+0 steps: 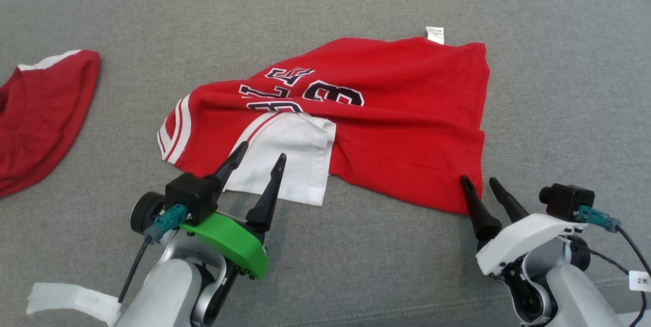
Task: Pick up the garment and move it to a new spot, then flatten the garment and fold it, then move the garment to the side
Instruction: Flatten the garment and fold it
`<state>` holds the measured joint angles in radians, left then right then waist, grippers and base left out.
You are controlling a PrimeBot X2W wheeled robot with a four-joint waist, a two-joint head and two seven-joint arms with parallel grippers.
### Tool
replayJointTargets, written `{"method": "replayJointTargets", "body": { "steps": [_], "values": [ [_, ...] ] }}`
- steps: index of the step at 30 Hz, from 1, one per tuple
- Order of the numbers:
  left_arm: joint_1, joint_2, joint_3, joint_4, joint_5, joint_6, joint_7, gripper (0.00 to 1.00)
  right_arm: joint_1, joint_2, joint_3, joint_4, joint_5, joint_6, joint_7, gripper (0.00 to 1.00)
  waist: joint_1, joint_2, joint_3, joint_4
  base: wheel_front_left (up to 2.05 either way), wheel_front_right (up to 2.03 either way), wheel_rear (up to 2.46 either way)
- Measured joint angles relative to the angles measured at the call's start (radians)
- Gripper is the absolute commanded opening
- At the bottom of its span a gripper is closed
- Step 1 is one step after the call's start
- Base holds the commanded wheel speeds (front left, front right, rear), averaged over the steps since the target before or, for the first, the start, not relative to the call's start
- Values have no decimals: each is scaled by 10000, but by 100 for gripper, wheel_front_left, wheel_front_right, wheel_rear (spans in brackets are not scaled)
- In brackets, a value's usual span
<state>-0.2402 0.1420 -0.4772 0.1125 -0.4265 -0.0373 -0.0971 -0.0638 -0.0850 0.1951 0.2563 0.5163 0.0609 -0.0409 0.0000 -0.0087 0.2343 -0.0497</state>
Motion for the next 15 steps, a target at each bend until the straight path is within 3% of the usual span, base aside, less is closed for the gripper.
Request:
{"method": "replayJointTargets", "body": {
  "steps": [12, 15],
  "values": [
    [-164, -31, -232, 412, 17, -161, 339, 100, -494, 142, 33, 479, 393, 96, 343, 100, 0, 0, 229, 137, 0, 0, 0],
    [-295, -40, -531, 614, 17, -337, 616, 100, -564, 142, 84, 483, 385, 134, 341, 95, 0, 0, 250, 130, 0, 0, 0]
  ]
}}
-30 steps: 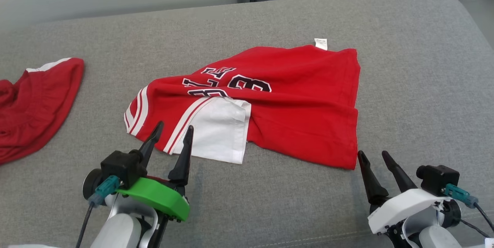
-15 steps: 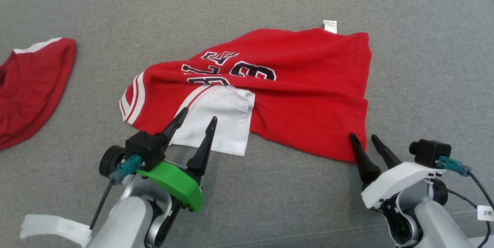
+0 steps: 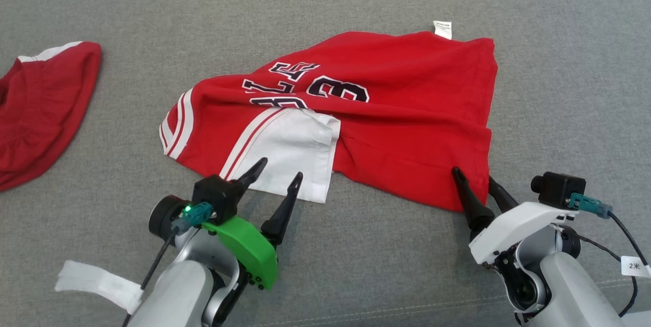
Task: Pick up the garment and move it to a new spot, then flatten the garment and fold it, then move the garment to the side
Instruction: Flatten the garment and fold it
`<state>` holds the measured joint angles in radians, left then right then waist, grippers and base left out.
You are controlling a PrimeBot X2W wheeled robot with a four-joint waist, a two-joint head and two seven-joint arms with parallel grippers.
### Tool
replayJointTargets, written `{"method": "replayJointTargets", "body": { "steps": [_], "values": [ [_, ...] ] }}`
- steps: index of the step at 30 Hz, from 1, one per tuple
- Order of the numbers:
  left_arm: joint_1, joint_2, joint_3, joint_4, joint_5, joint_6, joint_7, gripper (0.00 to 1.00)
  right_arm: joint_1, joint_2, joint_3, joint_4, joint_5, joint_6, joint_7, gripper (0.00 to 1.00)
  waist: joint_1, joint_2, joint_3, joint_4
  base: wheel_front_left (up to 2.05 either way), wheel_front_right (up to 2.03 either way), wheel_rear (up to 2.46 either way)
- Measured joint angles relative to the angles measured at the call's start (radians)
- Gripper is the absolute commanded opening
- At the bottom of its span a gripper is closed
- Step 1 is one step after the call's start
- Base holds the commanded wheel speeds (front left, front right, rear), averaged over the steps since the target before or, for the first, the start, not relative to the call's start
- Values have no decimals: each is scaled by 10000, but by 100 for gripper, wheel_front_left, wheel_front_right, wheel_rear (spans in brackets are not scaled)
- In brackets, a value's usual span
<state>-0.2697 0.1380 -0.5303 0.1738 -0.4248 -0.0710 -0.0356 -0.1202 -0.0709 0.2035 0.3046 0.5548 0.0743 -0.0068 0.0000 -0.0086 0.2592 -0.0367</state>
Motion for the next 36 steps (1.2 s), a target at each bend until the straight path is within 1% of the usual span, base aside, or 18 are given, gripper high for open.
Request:
{"method": "replayJointTargets", "body": {
  "steps": [4, 8, 15, 19, 24, 29, 30, 31, 32, 33, 34, 35, 36],
  "values": [
    [-55, 19, -362, 360, 151, -92, 343, 100, -97, 2, 127, 35, -17, 50, -10, 96, 0, 0, 57, -40, 0, 0, 0],
    [-396, 100, -930, 803, 562, -219, 591, 100, -356, 4, 190, 61, -25, 59, -56, 95, 0, 0, 154, -117, 0, 0, 0],
    [-837, 77, -1852, 1425, 1260, -359, 892, 100, -409, 8, 257, 199, -44, 127, -190, 98, 0, 0, 256, -209, 0, 0, 0],
    [-1111, 173, -2033, 1739, 1810, -359, 949, 100, -514, 12, 307, 286, -59, 132, -203, 99, 0, 0, 302, -276, 0, 0, 0],
    [-1346, 88, -2025, 1948, 1850, -359, 899, 100, -604, 12, 320, 353, -84, 134, -290, 100, 0, 0, 337, -335, 0, 0, 0],
    [-1560, 50, -2280, 2332, 2167, -359, 851, 100, -612, 12, 399, 529, -165, 136, -318, 99, 0, 0, 339, -364, 0, 0, 0],
    [-1615, 48, -2328, 2395, 2188, -359, 826, 95, -621, 12, 412, 558, -167, 138, -345, 99, 0, 0, 335, -368, 0, 0, 0],
    [-1651, 44, -2374, 2431, 2188, -359, 821, 76, -636, 12, 428, 577, -180, 138, -366, 97, 0, 0, 331, -371, 0, 0, 0],
    [-1666, 29, -2397, 2477, 2188, -359, 792, 55, -660, 12, 445, 593, -188, 142, -368, 95, 0, 0, 325, -373, 0, 0, 0],
    [-1671, 2, -2410, 2539, 2188, -359, 765, 17, -686, 10, 462, 600, -192, 173, -368, 85, 0, 0, 317, -375, 0, 0, 0],
    [-1678, -27, -2424, 2617, 2188, -359, 715, 0, -729, 10, 487, 617, -194, 215, -380, 72, 0, 0, 308, -376, 0, 0, 0],
    [-1690, -65, -2433, 2677, 2188, -360, 698, 0, -768, 12, 512, 621, -196, 219, -405, 49, 0, 0, 300, -377, 0, 0, 0],
    [-1702, -113, -2433, 2721, 2188, -360, 698, 0, -783, 10, 529, 621, -198, 222, -435, 45, 0, 0, 292, -379, 0, 0, 0]
  ]
}}
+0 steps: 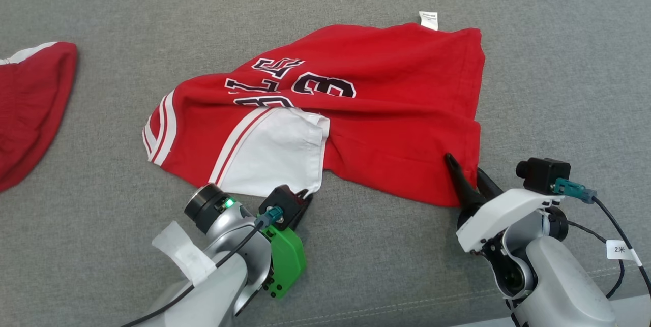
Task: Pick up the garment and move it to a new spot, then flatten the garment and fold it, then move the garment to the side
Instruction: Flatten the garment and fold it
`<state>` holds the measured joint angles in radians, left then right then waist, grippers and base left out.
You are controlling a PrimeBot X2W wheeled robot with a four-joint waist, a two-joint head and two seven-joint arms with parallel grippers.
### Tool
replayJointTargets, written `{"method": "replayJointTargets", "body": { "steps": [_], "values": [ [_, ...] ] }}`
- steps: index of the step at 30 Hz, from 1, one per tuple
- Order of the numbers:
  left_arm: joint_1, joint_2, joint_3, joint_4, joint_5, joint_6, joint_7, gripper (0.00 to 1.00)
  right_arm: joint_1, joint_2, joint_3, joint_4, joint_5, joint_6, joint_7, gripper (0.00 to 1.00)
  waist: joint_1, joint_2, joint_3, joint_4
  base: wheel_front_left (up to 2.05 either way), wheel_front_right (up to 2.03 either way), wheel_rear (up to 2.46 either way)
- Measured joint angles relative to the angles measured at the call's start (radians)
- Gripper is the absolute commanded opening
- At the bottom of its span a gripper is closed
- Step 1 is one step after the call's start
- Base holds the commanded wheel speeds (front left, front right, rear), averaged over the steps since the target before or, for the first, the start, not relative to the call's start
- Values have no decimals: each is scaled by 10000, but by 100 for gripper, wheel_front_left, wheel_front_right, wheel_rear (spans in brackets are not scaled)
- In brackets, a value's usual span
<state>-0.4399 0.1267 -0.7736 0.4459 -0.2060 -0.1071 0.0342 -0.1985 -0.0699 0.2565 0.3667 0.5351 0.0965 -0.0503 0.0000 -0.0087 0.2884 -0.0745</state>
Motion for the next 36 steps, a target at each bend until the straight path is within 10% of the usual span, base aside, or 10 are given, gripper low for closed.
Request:
{"method": "replayJointTargets", "body": {
  "steps": [4, 36],
  "values": [
    [-61, -140, 15, 259, -15, 0, -104, 0, 0, -8, 40, 82, -73, 0, -77, 0, 0, 0, -46, 2, 0, 0, 0],
    [220, 178, 3891, -1871, -2259, 993, -2823, 0, 35, -500, -439, -1868, 773, 265, -1697, 0, 0, 0, -1536, 811, 0, 0, 0]
  ]
}}
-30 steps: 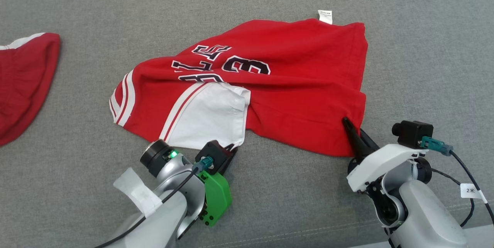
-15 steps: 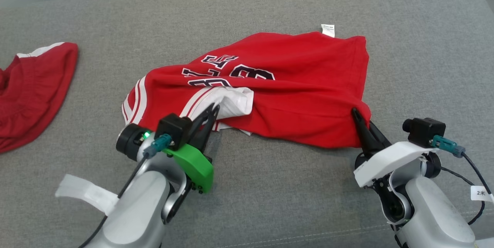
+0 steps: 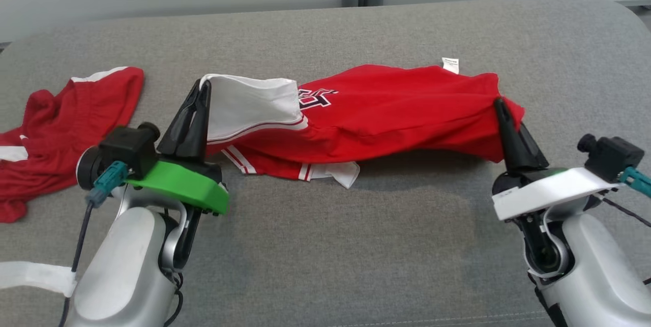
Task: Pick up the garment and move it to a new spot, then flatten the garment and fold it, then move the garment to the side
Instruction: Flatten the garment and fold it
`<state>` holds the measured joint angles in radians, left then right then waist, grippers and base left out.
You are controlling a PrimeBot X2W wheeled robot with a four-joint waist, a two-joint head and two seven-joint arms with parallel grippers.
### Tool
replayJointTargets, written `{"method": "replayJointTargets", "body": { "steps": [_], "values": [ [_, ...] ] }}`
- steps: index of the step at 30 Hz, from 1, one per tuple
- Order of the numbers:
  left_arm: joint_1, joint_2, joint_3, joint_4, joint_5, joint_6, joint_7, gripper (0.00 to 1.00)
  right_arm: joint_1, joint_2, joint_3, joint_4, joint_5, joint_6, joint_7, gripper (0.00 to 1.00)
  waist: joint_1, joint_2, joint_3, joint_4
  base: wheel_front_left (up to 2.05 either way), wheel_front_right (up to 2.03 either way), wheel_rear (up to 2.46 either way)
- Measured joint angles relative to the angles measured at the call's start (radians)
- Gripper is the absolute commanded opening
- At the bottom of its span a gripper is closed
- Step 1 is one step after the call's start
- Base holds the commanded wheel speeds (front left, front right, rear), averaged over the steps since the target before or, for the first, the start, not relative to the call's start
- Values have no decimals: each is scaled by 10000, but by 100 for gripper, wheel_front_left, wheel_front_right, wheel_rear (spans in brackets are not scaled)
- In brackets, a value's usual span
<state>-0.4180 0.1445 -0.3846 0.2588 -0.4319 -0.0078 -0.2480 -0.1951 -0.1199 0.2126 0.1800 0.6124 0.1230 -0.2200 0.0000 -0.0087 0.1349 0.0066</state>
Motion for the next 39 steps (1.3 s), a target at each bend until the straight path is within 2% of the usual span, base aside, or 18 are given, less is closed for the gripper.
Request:
{"method": "replayJointTargets", "body": {
  "steps": [4, 6, 8, 10, 13, 20, 26, 31, 34, 39],
  "values": [
    [589, 31, 468, -376, -633, 8, 2, 0, 280, -577, -190, -462, 407, 0, -4, 0, 0, 0, -184, 246, 0, 0, 0],
    [936, 261, 635, -585, -761, -19, 4, 0, 588, -895, -196, -675, 802, 0, 19, 0, 0, 0, -238, 368, 0, 0, 0],
    [1214, 556, 583, -840, -1104, -330, 6, 0, 814, -1179, 123, -1028, 1277, -2, 180, 0, 0, 0, -259, 467, 0, 0, 0],
    [1506, 732, 301, -1129, -1344, -882, 130, 0, 913, -1369, 608, -1425, 1808, 0, 472, 0, 0, 0, -242, 527, 0, 0, 0],
    [1996, 798, -362, -1463, -1852, -1220, 711, 0, 1220, -1779, 1262, -1875, 2297, 0, 1032, 0, 0, 0, -156, 560, 0, 0, 0],
    [2954, 1511, -1127, -2090, -2932, -1241, 2314, 0, 2337, -2832, 1891, -2527, 3812, 0, 2571, 0, 0, 0, 75, 552, 0, 0, 0],
    [3595, 2502, -1486, -2429, -3753, -1239, 3902, 0, 2953, -3634, 1960, -2943, 4623, 0, 3789, 0, 0, 0, 420, 464, 0, 0, 0],
    [3219, 2915, -1517, -3112, -4380, -1239, 4525, 0, 1957, -3657, 1724, -3344, 5193, 0, 4117, 0, 0, 0, 854, 322, 0, 0, 0],
    [2231, 3097, -1672, -3327, -4932, -1239, 5191, 0, 787, -3501, 1434, -3319, 5693, 0, 4433, 0, 0, 0, 1181, 222, 0, 0, 0],
    [288, 3131, -1271, -3154, -5764, -1239, 6098, 0, -932, -3444, 899, -2890, 6027, -2, 4899, 0, 0, 0, 1670, 124, 0, 0, 0]
  ]
}}
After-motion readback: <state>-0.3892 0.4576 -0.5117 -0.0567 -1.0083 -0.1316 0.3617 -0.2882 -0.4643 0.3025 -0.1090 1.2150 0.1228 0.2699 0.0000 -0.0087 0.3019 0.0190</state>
